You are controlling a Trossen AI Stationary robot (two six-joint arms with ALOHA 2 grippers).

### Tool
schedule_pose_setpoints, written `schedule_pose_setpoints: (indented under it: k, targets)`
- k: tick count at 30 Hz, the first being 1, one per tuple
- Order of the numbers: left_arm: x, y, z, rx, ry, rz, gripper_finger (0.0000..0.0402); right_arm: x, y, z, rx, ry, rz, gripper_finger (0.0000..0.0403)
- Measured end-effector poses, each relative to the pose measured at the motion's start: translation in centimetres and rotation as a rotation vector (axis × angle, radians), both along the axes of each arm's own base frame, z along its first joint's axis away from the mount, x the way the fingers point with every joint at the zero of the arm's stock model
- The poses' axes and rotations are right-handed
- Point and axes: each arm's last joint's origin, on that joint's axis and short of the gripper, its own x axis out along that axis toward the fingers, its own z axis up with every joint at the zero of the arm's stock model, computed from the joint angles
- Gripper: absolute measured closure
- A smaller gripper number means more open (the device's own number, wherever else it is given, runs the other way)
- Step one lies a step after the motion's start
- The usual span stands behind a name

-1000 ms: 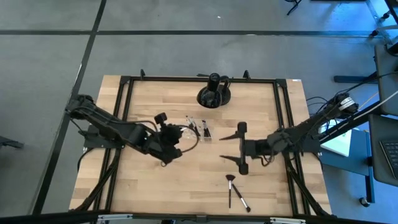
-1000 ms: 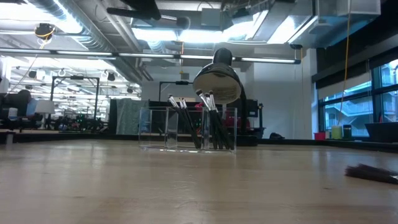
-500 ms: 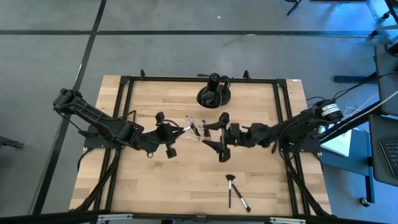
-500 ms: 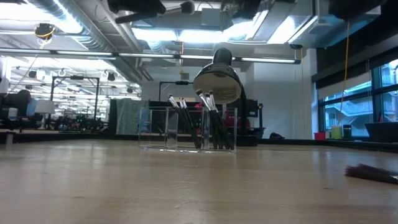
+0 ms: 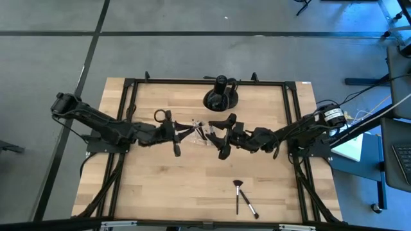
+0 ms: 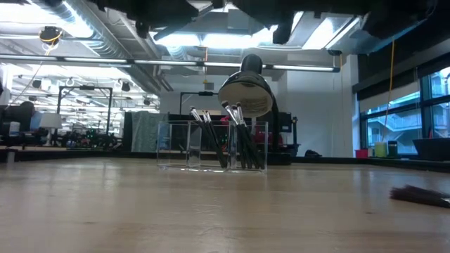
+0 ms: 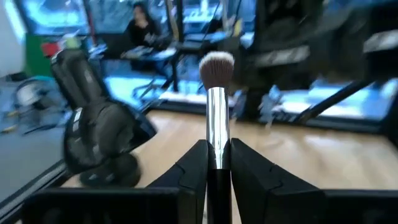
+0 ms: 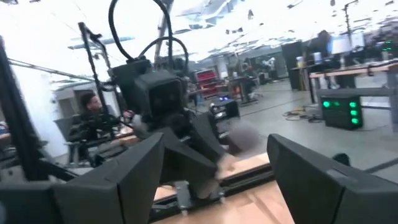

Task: Pick & Place Makeup Supplies
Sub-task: Put the makeup brush into the transparent organizer

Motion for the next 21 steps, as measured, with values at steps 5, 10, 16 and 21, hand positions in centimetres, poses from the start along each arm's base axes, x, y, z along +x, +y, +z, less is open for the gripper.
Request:
schedule_pose_setpoints:
  k: [5,10,16,21]
  targets:
    - [-0.6,1.2,-1.2,-0.032,-0.135,-0.085,0.0345,0.9,-1.2,-1.1,-0.012,-0.008,0.073,0.0119]
    - [-1.7,2.3,-2.5,-0.061,-0.252,-0.137,0.0345,1.7,-2.3,-2.3,-0.001,-0.067,0.134,0.0119]
    - [-2.2,3.1,-2.8,-0.076,-0.321,-0.201,0.0345,2.9,-3.9,-3.6,0.003,-0.073,0.159,0.0119]
    - [-1.9,3.3,-3.3,-0.069,-0.295,-0.191,0.0345,4.8,-4.1,-3.3,-0.042,-0.089,0.205,0.0119]
